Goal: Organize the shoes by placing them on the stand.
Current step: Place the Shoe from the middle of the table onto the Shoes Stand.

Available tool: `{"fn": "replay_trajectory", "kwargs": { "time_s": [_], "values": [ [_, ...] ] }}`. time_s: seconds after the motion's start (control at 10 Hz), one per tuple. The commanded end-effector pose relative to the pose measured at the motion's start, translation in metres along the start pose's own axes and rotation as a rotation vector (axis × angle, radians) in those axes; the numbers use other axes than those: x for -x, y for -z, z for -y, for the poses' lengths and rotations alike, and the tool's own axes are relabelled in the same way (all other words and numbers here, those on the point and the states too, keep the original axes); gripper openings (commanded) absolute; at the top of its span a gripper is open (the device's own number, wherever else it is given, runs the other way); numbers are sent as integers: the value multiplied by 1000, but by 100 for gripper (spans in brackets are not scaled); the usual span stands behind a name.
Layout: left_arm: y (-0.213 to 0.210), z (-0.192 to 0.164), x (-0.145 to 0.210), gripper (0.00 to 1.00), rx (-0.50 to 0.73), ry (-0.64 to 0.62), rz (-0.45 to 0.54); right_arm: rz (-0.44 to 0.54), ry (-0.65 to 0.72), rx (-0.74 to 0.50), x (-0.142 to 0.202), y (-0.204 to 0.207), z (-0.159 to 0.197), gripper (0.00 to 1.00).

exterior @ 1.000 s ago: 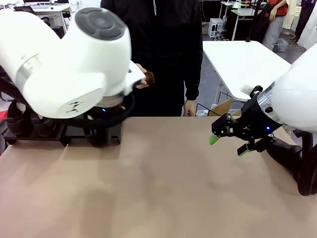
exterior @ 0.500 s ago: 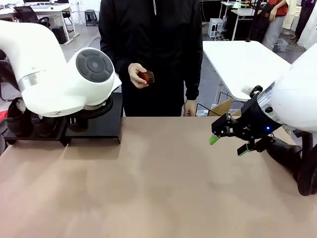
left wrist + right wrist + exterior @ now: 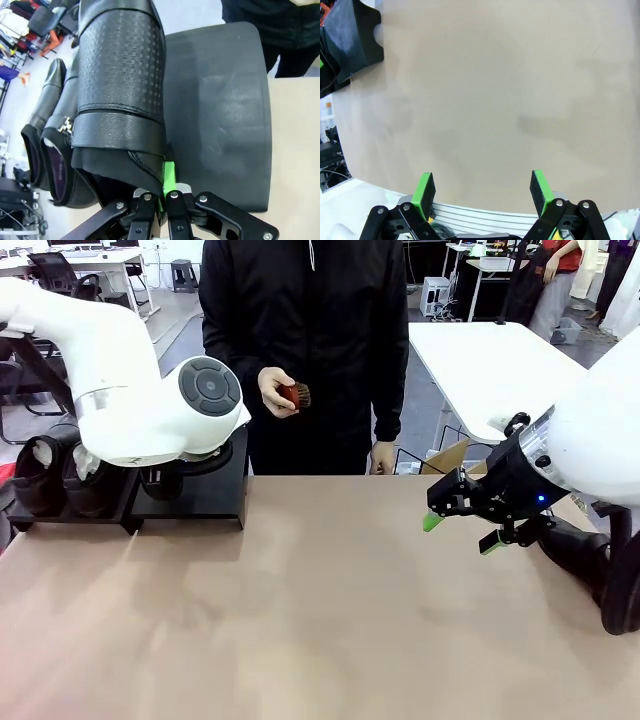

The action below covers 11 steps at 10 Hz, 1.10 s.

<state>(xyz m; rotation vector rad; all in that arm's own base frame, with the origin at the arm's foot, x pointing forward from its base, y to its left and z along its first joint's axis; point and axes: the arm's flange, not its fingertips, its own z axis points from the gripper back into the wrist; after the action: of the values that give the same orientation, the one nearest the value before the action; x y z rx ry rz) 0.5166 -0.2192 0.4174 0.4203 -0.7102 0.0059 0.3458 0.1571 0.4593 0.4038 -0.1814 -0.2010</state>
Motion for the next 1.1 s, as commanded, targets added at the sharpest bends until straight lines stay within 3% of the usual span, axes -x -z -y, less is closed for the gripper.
{"fn": "replay_trajectory", "kwargs": {
  "time_s": [0.0, 0.6, 1.0],
  "values": [
    [5, -5, -13, 0, -10, 0, 52, 1, -5, -4, 0, -1, -1, 100],
    [25, 1, -2, 0, 18, 89, -41, 1, -5, -4, 0, -1, -1, 100],
    [19, -4, -4, 0, 4, 93, -50, 1, -5, -4, 0, -1, -1, 100]
  ]
}}
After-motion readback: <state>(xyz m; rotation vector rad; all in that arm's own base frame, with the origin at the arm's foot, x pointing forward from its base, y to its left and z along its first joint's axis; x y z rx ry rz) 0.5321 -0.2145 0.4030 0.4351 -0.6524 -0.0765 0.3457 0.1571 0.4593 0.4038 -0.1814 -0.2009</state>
